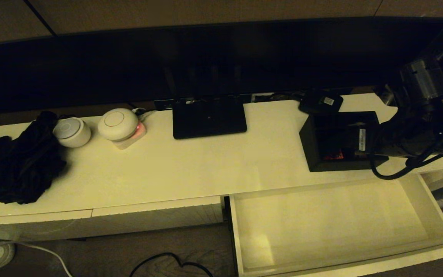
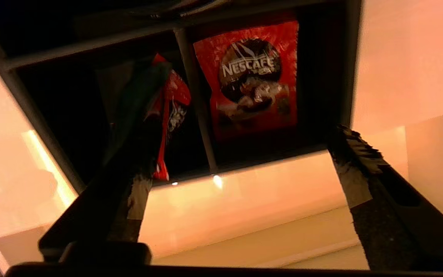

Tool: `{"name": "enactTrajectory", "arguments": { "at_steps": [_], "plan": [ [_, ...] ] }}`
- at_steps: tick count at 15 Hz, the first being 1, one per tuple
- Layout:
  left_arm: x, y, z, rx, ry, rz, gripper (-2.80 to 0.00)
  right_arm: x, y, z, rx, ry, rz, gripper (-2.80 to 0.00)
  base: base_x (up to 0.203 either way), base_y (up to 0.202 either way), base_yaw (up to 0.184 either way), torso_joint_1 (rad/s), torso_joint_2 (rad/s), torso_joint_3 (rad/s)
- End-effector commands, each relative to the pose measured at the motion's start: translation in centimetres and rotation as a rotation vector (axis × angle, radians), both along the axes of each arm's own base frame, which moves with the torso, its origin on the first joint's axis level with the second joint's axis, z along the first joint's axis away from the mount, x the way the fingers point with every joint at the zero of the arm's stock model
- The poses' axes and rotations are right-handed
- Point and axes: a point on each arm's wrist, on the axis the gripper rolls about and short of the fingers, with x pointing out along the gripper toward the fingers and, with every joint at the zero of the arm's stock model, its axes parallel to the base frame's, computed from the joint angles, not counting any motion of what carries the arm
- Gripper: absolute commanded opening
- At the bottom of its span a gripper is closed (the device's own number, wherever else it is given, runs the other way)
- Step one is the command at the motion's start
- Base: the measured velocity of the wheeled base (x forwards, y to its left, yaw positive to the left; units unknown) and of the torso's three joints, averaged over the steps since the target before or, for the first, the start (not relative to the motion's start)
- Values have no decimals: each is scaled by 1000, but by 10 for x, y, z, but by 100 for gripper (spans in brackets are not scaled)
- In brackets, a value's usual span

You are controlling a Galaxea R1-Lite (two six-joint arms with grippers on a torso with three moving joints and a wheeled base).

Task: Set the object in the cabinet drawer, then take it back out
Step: Put the storage box in the drawer

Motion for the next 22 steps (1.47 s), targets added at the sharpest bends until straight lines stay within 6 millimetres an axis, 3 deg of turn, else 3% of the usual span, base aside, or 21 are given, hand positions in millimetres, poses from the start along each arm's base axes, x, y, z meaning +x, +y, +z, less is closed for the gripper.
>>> {"name": "enactTrajectory", "arguments": {
  "at_steps": [1,7,15,22],
  "plan": [
    [0,0,-1,0,3,1,-280,10,3,-6,-3,10,-2,0,0,0,0,0,0,0],
    [0,0,-1,0,3,1,-280,10,9,3,41,-15,61,0,0,0,0,0,0,0],
    [0,0,-1,0,3,1,-280,16,9,-13,78,-12,121,0,0,0,0,0,0,0],
    [0,0,-1,0,3,1,-280,14,-2,-8,-56,-98,187,0,0,0,0,0,0,0]
  ]
}}
